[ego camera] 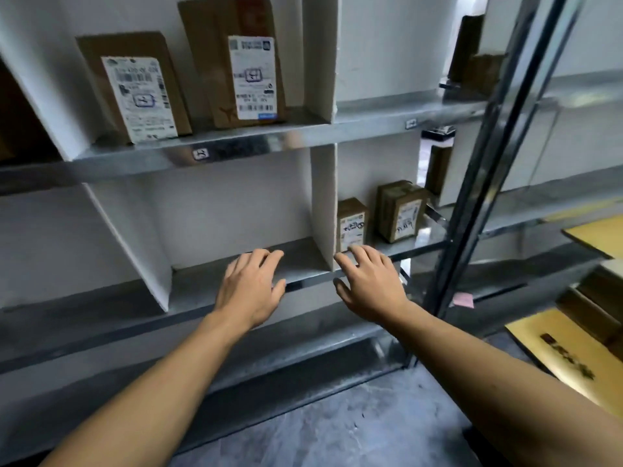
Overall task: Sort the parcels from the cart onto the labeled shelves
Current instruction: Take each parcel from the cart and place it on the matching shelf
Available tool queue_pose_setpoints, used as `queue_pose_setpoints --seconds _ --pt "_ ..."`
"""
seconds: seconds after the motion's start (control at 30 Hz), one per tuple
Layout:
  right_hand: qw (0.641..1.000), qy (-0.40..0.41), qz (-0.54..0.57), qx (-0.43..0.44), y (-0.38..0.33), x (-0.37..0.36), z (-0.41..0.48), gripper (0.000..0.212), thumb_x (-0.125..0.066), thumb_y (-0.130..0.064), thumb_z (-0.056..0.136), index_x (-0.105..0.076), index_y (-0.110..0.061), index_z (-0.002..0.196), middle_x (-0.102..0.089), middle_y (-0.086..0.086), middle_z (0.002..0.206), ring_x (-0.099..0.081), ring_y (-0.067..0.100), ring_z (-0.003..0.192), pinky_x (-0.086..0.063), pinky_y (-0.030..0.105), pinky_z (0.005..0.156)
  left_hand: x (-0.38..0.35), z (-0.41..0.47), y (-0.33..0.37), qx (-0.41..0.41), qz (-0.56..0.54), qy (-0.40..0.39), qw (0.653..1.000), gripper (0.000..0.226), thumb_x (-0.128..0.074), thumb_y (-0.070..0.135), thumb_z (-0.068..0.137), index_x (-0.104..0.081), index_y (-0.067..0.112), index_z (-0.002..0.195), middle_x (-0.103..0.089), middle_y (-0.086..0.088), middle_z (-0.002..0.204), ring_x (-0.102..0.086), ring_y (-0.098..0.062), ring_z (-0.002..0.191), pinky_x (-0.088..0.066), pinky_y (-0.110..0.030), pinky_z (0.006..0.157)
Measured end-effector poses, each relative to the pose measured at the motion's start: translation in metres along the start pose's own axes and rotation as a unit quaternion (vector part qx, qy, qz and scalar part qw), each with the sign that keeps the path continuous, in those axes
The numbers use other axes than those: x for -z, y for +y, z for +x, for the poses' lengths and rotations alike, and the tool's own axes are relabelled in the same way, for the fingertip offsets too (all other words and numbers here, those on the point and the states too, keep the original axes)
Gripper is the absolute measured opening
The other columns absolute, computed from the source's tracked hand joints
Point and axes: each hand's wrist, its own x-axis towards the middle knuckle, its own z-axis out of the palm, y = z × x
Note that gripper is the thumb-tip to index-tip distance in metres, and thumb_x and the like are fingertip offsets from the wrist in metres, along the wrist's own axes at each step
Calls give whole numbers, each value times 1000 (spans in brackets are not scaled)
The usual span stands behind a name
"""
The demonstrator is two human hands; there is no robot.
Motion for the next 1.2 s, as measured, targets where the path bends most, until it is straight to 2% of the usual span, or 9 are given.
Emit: queue_pose_setpoints --seconds 0.17,0.3,0.43,0.6,0.7,0.97,1.2 --pt "995 -59 -24 -74 49 -2 -65 48 -56 -46 89 -53 -21 130 -59 10 125 -55 33 117 -48 45 93 -36 2 60 -70 -17 -52 996 51 -52 42 94 -43 26 141 -50 1 134 -46 -25 121 -35 -40 102" --pt "980 -93 -41 -168 103 8 -128 51 -38 -51 87 -56 -21 124 -60 7 118 -59 33 109 -49 42 86 -62 8 132 -143 -38 -94 984 52 -51 44 94 -42 25 142 -49 0 136 -44 -25 124 -33 -39 105" --pt "962 -111 -69 -241 158 31 -188 46 -49 -50 92 -54 -23 129 -59 7 124 -58 33 113 -47 42 87 -81 16 215 -205 -59 -111 971 50 -51 43 95 -42 26 141 -48 0 136 -43 -26 124 -32 -38 106" --pt "929 -148 -83 -329 231 60 -269 49 -44 -53 96 -45 -28 138 -54 5 137 -52 30 123 -45 42 97 -97 16 332 -270 -82 -128 951 51 -48 45 95 -38 29 142 -48 2 137 -44 -24 124 -33 -38 105" --pt "908 -147 -83 -384 276 83 -315 51 -43 -55 97 -41 -30 142 -50 3 143 -47 28 131 -43 43 104 -105 14 403 -305 -106 -127 938 51 -49 46 94 -37 30 142 -48 4 137 -45 -22 123 -34 -38 106" --pt "862 -117 -83 -486 365 139 -432 51 -42 -51 101 -40 -28 146 -45 2 148 -41 26 137 -37 43 112 -117 -11 572 -391 -134 -133 901 52 -48 47 95 -39 28 143 -49 2 140 -45 -22 126 -39 -38 102" --pt "810 -56 -114 -573 408 181 -497 47 -46 -47 99 -48 -24 139 -53 5 138 -48 27 126 -40 43 103 -111 -27 693 -473 -173 -130 854 54 -47 47 97 -35 29 145 -46 2 143 -42 -20 129 -37 -38 107"
